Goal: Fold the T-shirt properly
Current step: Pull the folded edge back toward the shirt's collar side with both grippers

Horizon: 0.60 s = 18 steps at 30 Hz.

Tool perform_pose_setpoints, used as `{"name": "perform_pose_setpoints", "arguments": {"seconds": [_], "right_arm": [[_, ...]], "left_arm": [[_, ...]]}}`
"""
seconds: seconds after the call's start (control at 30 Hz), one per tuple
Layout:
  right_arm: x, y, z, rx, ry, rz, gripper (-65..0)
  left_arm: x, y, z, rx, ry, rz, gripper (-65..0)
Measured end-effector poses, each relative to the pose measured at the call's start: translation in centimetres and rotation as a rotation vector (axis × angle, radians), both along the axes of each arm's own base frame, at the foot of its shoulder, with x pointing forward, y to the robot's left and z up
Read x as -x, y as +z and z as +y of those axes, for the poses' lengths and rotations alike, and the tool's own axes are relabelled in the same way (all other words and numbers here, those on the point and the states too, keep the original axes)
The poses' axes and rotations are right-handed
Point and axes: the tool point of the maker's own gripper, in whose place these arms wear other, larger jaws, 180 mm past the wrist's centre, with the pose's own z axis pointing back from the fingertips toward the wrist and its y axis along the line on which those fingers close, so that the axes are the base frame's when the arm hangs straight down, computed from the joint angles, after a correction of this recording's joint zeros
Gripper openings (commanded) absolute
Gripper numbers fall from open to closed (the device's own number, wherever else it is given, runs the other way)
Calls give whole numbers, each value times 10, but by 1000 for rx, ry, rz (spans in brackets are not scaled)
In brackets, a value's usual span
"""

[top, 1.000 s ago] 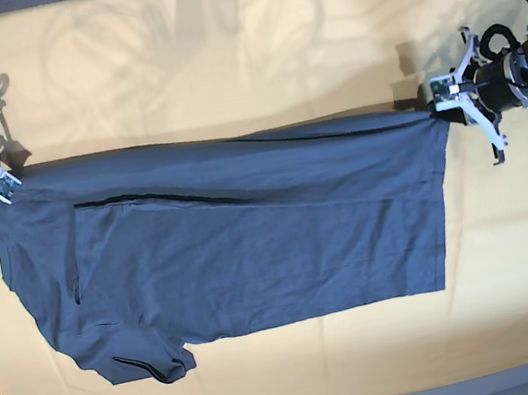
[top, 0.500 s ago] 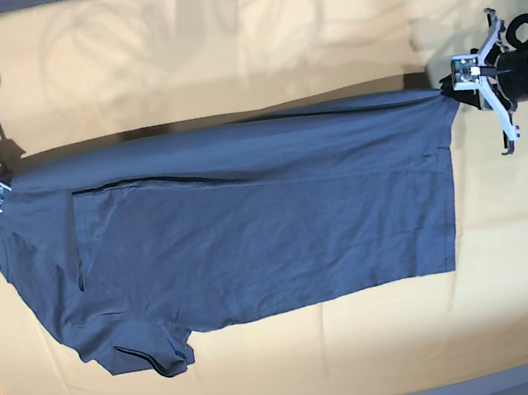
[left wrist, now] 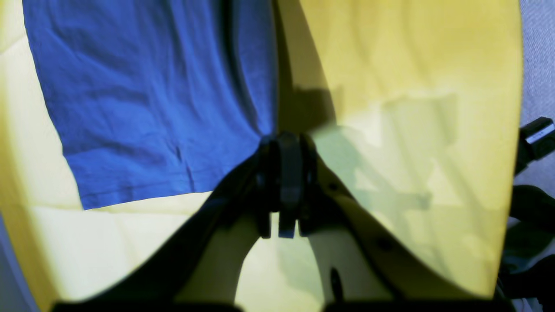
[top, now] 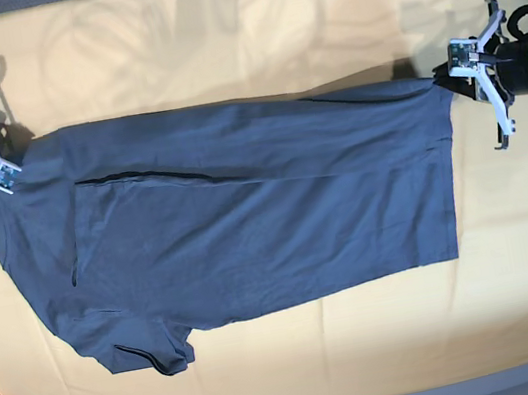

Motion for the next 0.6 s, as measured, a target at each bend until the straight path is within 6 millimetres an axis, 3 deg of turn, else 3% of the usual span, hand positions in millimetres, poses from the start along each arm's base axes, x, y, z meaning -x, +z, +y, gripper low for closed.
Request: {"name": "perform_pose_setpoints", "arguments": {"seconds": [0.13, 0.27, 0.43, 0.6], "right_arm": [[-7, 15, 28, -39, 47, -51, -650], [2, 18, 36, -33, 75, -33, -650], [22, 9, 21, 36, 67, 11, -650], [32, 8, 9, 89, 73, 31, -650]], "left_arm": [[0, 0, 0, -3, 2, 0, -650], [0, 0, -1, 6, 8, 6, -650], [18, -10, 4, -10, 10, 70, -650], [32, -18, 21, -87, -12, 108, -650]]}}
